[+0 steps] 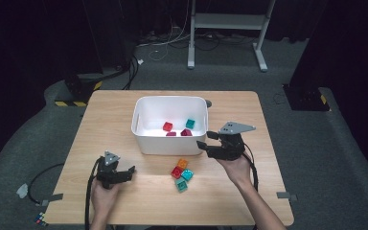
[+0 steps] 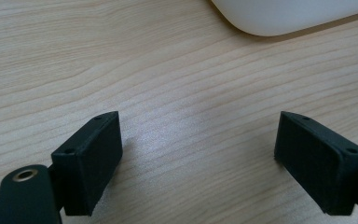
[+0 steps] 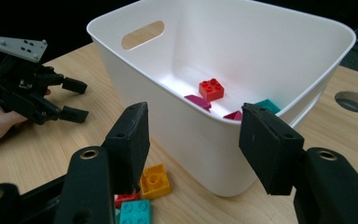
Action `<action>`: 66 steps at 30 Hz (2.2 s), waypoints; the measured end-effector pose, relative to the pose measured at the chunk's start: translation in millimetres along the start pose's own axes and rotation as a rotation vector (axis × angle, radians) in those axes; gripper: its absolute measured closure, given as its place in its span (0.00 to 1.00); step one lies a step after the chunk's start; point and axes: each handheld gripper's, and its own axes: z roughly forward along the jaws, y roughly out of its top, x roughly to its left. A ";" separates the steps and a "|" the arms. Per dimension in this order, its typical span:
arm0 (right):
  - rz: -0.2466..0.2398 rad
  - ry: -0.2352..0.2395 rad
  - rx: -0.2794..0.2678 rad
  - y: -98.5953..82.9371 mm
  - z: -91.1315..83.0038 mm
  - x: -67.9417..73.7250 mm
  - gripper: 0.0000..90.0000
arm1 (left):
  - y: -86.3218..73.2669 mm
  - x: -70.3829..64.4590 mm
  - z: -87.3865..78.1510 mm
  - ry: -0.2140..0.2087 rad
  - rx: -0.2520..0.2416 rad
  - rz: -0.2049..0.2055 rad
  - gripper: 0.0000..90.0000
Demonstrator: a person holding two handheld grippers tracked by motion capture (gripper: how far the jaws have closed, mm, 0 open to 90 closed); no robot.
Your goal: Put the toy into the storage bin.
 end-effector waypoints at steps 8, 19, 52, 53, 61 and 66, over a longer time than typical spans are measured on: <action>0.009 0.004 0.018 -19.0 4.6 4.7 0.48 | 0.0 0.0 0.0 0.000 0.000 0.000 0.17; 0.016 0.017 0.059 -44.5 17.0 14.3 0.48 | 0.0 0.0 0.0 0.000 0.000 0.000 0.17; -0.007 0.054 0.214 -96.5 71.8 37.6 0.48 | 0.0 -0.1 0.0 0.000 0.000 -0.001 0.17; -0.006 0.056 0.218 -96.9 72.4 38.1 0.48 | 0.0 0.0 0.0 0.000 0.000 0.000 0.17; -0.021 0.050 0.233 -99.9 76.7 39.3 0.50 | 0.0 0.0 0.0 0.000 0.000 0.000 0.17; -0.039 0.036 0.244 -101.5 77.2 41.0 0.56 | 0.0 0.0 0.0 0.000 0.000 0.000 0.17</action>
